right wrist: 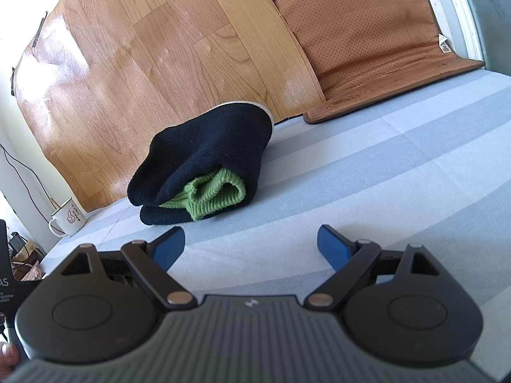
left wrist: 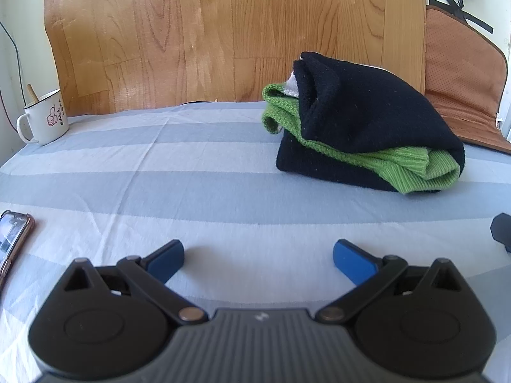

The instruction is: Fold small clothes

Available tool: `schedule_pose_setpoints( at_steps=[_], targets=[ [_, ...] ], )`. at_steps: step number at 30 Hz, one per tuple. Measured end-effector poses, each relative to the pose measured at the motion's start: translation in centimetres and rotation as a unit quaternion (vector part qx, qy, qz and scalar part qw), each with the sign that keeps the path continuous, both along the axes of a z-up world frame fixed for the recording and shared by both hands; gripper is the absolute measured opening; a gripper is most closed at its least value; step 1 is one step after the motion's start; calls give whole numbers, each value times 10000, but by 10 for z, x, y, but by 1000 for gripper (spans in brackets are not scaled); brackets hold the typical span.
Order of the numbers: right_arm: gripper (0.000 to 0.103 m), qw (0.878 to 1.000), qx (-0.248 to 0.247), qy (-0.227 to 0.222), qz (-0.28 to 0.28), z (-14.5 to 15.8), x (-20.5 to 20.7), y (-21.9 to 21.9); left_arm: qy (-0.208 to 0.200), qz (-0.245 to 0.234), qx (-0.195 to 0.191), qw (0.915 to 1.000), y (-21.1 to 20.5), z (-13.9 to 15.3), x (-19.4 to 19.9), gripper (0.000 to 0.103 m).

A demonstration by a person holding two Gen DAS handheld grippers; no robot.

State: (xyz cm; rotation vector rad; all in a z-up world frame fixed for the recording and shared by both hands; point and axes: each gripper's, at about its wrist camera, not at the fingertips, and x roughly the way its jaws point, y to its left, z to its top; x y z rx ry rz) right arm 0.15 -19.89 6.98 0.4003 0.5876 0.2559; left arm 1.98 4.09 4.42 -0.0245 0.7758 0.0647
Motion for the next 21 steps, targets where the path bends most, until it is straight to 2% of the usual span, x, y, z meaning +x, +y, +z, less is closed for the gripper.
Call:
schedule_pose_setpoints(
  at_steps=[21],
  targets=[
    [92, 10000, -30, -3, 16, 0, 0, 1, 23, -18, 39, 10000, 0, 0, -4, 103]
  ],
)
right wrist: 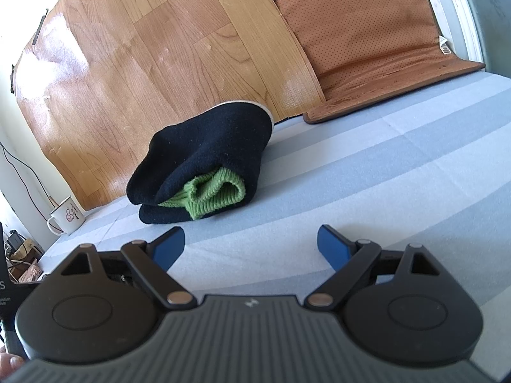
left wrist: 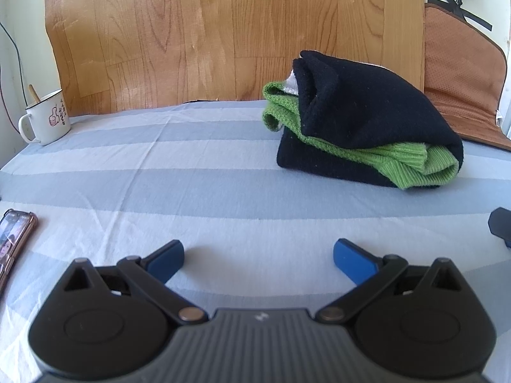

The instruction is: Fold small clothes

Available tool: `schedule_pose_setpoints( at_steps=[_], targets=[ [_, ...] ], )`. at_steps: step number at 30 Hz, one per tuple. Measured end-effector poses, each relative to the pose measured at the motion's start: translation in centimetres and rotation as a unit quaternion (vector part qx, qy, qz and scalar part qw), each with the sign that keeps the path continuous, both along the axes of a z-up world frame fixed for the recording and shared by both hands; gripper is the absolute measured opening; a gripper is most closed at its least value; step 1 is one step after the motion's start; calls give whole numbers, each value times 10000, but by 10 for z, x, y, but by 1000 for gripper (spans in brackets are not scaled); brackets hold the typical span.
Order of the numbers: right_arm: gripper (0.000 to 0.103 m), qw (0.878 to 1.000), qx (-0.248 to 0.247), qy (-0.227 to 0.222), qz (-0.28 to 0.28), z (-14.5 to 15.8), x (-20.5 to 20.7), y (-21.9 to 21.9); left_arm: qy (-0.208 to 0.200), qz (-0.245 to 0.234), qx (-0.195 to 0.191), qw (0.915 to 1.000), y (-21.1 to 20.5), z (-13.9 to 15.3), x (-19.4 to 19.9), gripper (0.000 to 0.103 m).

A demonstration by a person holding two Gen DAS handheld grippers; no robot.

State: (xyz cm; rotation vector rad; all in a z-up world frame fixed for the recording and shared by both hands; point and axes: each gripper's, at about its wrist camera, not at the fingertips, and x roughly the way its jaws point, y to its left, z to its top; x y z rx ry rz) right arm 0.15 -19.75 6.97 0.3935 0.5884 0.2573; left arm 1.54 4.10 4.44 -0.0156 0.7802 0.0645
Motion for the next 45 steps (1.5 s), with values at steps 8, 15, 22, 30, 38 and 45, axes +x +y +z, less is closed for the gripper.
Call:
schedule_pose_setpoints(
  at_steps=[8, 15, 22, 30, 38, 45],
  targets=[
    [92, 10000, -2, 0, -1, 0, 0, 0, -43, 209, 350, 9992, 3, 4, -2, 103],
    [92, 10000, -1, -1, -1, 0, 0, 0, -85, 186, 434, 9989, 2, 6, -4, 103],
    [92, 10000, -2, -1, -1, 0, 0, 0, -26, 187, 338, 9992, 4, 5, -2, 103],
    [92, 10000, -1, -1, -2, 0, 0, 0, 53, 193, 151, 9997, 10, 4, 0, 103],
    [92, 10000, 1, 0, -7, 0, 0, 0, 98, 219, -7, 9997, 14, 3, 2, 103],
    [92, 10000, -3, 1, -11, 0, 0, 0, 129, 80, -16, 9999, 16, 3, 5, 103]
  ],
)
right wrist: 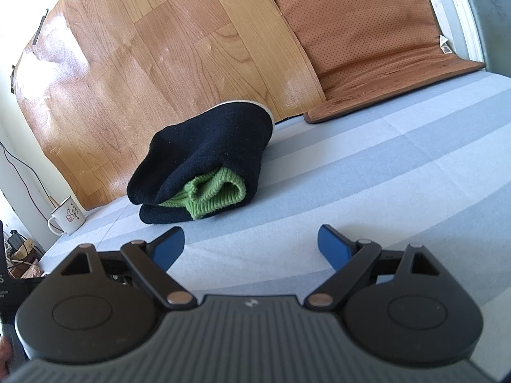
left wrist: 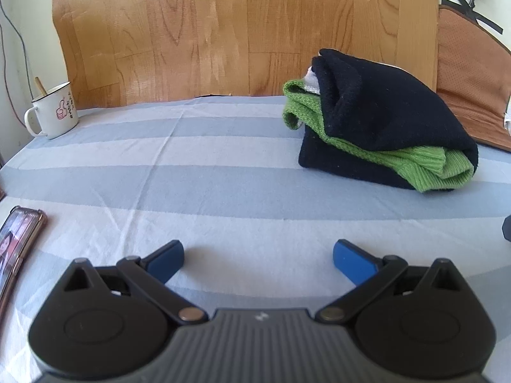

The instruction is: Fold small clothes

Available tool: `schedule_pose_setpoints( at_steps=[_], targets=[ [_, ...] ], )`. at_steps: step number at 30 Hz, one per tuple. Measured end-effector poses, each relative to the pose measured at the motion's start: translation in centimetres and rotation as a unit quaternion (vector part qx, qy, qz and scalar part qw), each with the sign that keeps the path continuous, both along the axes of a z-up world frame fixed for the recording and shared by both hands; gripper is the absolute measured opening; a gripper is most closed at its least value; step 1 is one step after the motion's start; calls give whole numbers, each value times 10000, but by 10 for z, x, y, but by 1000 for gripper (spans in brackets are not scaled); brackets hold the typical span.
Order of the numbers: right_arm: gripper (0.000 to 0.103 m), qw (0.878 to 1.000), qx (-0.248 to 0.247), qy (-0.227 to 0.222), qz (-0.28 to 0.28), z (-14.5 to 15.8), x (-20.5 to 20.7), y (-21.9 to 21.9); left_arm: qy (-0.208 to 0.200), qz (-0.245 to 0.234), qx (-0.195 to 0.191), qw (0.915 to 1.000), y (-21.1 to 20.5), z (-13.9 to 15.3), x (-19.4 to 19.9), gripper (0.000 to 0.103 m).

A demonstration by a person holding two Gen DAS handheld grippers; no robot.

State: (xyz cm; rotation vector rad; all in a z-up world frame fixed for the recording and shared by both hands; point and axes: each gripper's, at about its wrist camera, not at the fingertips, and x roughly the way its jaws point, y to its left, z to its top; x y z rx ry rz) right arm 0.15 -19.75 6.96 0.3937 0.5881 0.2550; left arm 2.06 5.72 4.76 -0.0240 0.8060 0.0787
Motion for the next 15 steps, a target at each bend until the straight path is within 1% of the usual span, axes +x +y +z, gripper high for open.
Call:
schedule_pose_setpoints(
  at_steps=[9, 11, 13, 15],
  targets=[
    [92, 10000, -1, 1, 2, 0, 0, 0, 15, 53, 36, 10000, 0, 2, -1, 103],
    [92, 10000, -1, 1, 2, 0, 0, 0, -142, 179, 139, 9996, -1, 5, -5, 103],
    [92, 10000, 1, 1, 2, 0, 0, 0, -433, 322, 234, 9983, -2, 8, -12, 103],
    [92, 10000, 3, 1, 2, 0, 0, 0, -615, 343, 315, 9970, -5, 11, -17, 103]
  ],
)
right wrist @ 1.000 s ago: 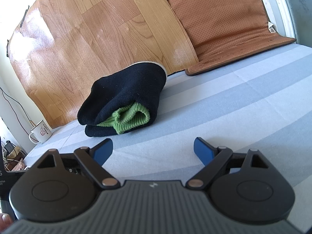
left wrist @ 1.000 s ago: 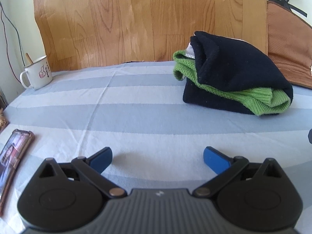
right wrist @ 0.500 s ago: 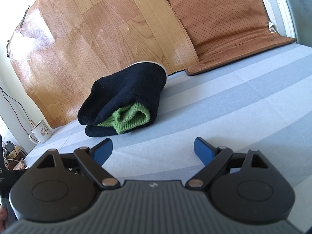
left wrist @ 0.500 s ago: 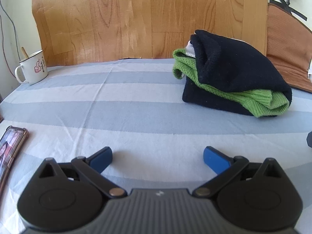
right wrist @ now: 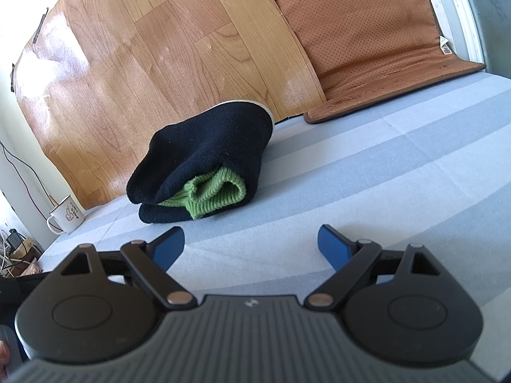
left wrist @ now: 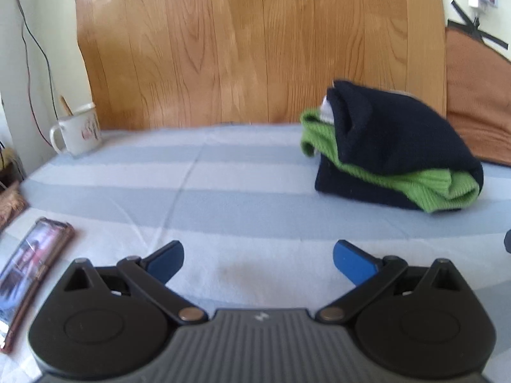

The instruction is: Fold small clothes

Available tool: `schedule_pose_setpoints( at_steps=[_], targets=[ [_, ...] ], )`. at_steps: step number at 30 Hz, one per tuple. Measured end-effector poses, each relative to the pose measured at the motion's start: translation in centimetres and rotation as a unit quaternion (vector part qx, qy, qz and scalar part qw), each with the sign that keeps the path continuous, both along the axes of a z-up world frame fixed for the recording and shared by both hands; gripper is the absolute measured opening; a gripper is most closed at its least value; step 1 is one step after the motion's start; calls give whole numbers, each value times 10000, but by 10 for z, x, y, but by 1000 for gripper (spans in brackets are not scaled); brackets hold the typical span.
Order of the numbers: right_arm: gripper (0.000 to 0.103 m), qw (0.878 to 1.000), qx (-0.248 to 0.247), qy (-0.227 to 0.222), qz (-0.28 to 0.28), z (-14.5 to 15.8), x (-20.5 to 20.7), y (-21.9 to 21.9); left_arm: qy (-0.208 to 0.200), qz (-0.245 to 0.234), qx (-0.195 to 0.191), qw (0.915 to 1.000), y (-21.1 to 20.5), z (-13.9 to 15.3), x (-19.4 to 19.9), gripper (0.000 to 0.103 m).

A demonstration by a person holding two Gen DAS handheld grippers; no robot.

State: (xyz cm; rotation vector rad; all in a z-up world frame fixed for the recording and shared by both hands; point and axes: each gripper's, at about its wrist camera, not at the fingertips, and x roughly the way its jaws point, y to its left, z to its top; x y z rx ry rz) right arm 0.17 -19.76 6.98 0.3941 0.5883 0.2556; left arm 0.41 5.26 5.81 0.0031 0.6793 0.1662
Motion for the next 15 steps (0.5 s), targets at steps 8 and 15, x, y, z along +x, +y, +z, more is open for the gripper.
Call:
schedule_pose_setpoints(
  at_steps=[8, 15],
  targets=[
    [92, 10000, 5, 0, 3, 0, 0, 0, -87, 79, 78, 9999, 1, 1, 0, 103],
    [92, 10000, 1, 0, 2, 0, 0, 0, 53, 18, -2, 10000, 3, -1, 2, 103]
  ],
)
